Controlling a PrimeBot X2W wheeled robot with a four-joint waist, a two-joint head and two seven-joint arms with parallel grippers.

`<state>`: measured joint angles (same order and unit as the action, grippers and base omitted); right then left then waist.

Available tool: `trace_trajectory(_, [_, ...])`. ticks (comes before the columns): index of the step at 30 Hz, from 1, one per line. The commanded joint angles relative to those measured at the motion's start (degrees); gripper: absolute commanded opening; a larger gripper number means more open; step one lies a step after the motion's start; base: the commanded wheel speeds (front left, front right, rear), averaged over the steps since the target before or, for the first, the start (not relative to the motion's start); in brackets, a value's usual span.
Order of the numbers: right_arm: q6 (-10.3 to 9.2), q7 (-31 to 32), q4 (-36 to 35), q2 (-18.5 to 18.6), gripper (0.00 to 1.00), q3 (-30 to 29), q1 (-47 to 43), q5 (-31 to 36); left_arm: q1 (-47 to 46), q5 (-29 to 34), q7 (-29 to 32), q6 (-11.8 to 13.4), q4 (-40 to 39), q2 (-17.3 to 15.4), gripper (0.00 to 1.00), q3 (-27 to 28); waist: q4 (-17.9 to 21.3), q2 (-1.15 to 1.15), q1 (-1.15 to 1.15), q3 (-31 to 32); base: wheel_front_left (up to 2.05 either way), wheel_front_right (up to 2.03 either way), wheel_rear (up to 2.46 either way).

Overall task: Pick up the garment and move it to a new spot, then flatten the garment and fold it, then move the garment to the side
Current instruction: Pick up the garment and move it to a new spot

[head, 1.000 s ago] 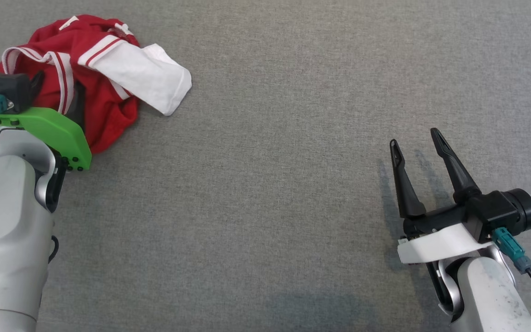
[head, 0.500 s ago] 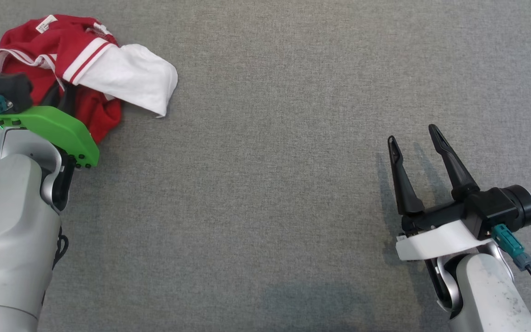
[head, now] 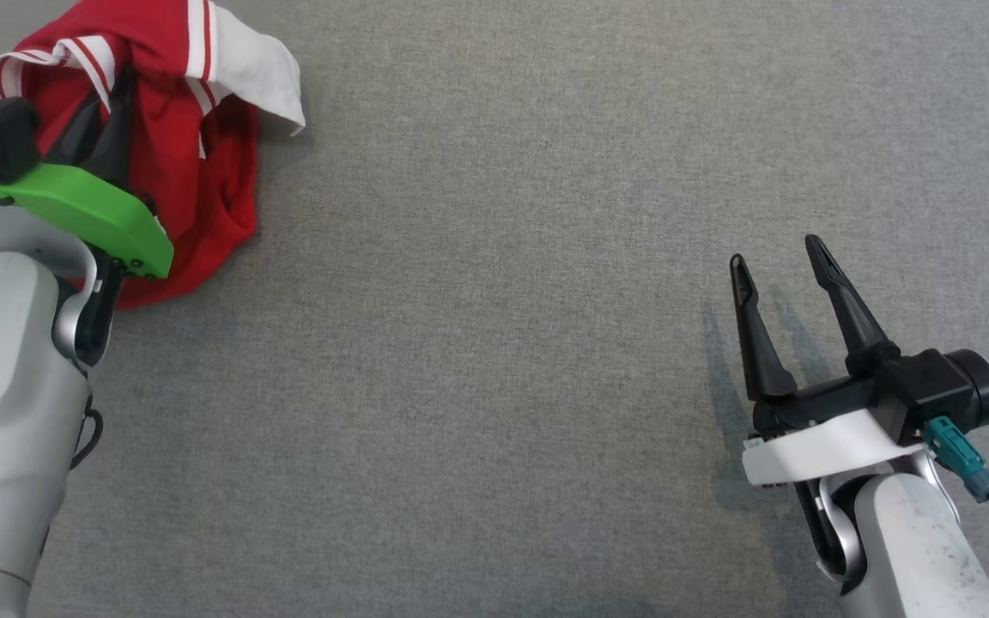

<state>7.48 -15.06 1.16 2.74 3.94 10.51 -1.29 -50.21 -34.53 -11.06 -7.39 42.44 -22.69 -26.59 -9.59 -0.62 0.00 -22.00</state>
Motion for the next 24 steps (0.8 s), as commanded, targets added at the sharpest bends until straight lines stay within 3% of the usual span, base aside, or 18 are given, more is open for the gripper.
trace_trajectory(1, [0.03, -0.18, 0.13, 0.26, 1.00, -0.17, -0.61, -0.39, -1.01, -0.24, -0.32, -0.11, -0.64, -0.59, 0.00, -0.29, -0.35, 0.62, 0.00, 1.06, 0.00, 0.00, 0.00])
trace_trajectory(15, [0.03, -0.18, 0.85, 0.26, 1.00, -1.23, -4.01, -3.35, -2.54, 1.36, 0.87, 0.41, -12.64, -3.39, 0.00, -3.20, 1.23, 0.62, 0.00, 10.50, 0.00, 0.00, 0.00])
trace_trajectory(24, [0.03, -0.18, 0.83, 0.26, 1.00, -2.79, -6.49, -4.17, 0.99, 1.66, 4.28, 1.87, -21.75, -1.40, 0.00, -6.62, 5.84, 0.62, 0.00, 14.36, 0.00, 0.00, 0.00])
